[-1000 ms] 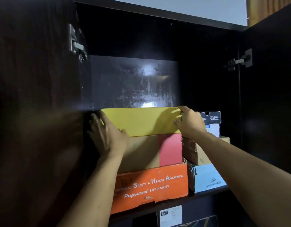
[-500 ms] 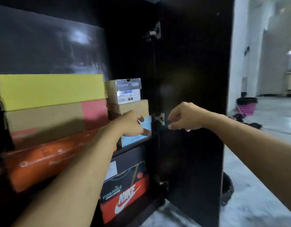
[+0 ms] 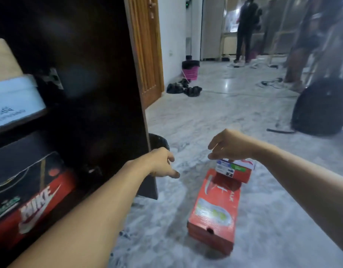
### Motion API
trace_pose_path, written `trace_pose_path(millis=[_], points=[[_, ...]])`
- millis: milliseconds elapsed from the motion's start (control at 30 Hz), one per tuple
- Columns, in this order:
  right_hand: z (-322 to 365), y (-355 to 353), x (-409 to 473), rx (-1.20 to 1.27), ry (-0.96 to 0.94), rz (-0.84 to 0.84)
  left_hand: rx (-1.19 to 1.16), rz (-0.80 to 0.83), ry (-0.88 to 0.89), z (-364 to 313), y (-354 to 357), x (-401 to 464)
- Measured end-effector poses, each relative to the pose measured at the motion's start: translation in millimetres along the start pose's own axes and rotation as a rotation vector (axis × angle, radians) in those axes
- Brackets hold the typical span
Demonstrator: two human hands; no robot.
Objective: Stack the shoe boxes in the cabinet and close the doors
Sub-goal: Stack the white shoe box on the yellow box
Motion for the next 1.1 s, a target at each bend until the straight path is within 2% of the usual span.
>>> trace_pose_path(millis=[167, 333, 500, 667, 833, 967, 1100], points=[[-85.7, 27.8, 2.1, -0.053, 0.152, -0.046, -0.038, 0.089, 0.052, -24.2, 76.8, 45.5], [-157.9, 46.7, 14.1, -0.004, 0.33, -0.115, -0.082, 0.091, 0.075, -41.6, 116.0, 92.4], [-214.9, 59.8, 35.3, 0.202, 0.474, -0.261, -0.199, 0.013, 0.086, -62.9, 127.7, 143.8], [-256.0, 72.2, 62.2, 0.527, 0.62, -0.364, -0.36, -0.061, 0.076, -88.7, 135.9, 192.3], [-284.9, 94.5, 84.6, 0.977, 0.774, -0.247, -0.581, -0.099, -0.012, -106.2, 149.1, 232.3], [-294.6, 111.1, 92.8, 1.26, 0.778, -0.131, -0.808, -0.085, -0.086, -106.1, 169.2, 252.8], [-283.2, 114.7, 96.3, 1.32, 0.705, -0.085, -0.933, -0.13, -0.137, -100.2, 175.8, 247.7]])
Point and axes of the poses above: each hand's wrist, its own x-axis towards the middle knuckle, its own y-axis out of the palm, z = x × y, the point moved 5 cm from there along x, towards the middle knuckle, and after that the axes turned 1 degree about y, right-handed, at the moved point
